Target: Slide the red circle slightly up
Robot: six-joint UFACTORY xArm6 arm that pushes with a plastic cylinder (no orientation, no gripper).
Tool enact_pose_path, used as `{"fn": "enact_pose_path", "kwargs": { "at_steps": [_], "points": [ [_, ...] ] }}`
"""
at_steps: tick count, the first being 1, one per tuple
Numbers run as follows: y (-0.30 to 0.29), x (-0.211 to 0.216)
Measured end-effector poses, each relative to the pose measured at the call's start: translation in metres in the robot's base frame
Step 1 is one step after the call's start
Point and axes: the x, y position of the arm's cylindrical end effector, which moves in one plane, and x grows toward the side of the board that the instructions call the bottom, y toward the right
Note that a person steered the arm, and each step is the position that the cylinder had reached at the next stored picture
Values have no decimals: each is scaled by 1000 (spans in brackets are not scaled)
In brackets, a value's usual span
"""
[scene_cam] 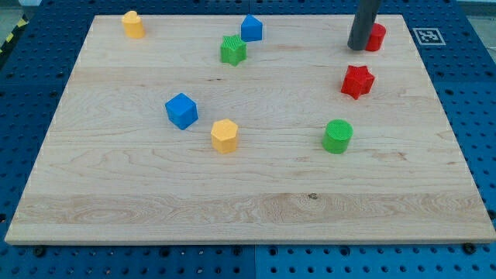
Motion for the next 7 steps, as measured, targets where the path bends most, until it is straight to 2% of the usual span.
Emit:
{"fn": "enact_pose_path", "kwargs": {
  "at_steps": [2, 3, 4, 7],
  "points": [
    [25, 3],
    [24, 29],
    [28, 37],
    [76, 21]
  ]
}}
